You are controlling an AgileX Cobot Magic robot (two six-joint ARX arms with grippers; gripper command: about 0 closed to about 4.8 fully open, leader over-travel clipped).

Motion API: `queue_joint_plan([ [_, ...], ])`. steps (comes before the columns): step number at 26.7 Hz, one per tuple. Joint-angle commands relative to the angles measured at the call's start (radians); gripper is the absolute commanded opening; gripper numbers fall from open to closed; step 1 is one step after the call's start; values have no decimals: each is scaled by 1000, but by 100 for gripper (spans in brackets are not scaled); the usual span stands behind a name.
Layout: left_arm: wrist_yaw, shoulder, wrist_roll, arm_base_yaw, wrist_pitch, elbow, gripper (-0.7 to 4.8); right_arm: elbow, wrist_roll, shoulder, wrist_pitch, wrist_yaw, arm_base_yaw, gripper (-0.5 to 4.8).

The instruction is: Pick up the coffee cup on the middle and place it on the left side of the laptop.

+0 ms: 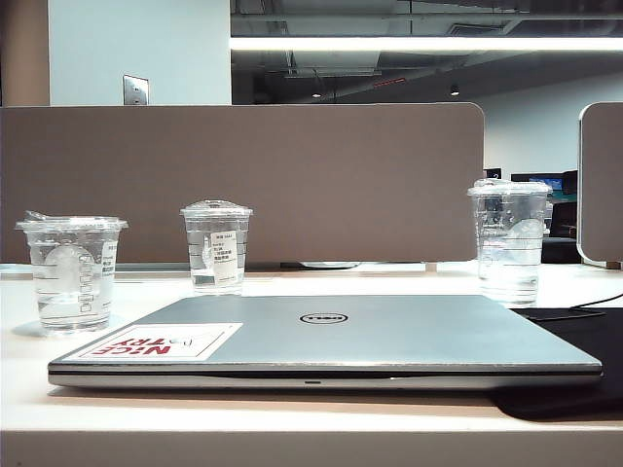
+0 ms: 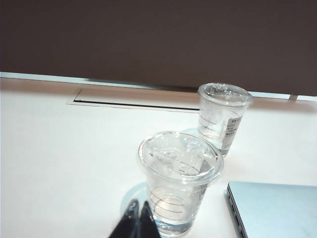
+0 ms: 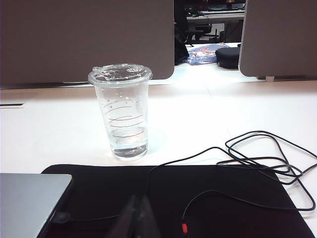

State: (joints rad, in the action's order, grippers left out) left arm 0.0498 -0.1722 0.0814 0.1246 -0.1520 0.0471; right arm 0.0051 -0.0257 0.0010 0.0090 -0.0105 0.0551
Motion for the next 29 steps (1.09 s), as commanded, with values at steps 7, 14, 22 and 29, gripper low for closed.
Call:
queue_joint_plan([
  [7,-13,36,-1,0,63,-2,-6,-4,0,-2,17,0,-104,-5],
  [14,-32,36,-3,-1,44,-2,-6,-4,0,-2,17,0,-123,-5],
  [22,-89,36,-28,-1,37,-25,-6,-4,0,-2,17,1,-122,-5],
  [29,-92,36,-21,0,40,-27,-5,-4,0,-2,17,-8,-97,-5],
])
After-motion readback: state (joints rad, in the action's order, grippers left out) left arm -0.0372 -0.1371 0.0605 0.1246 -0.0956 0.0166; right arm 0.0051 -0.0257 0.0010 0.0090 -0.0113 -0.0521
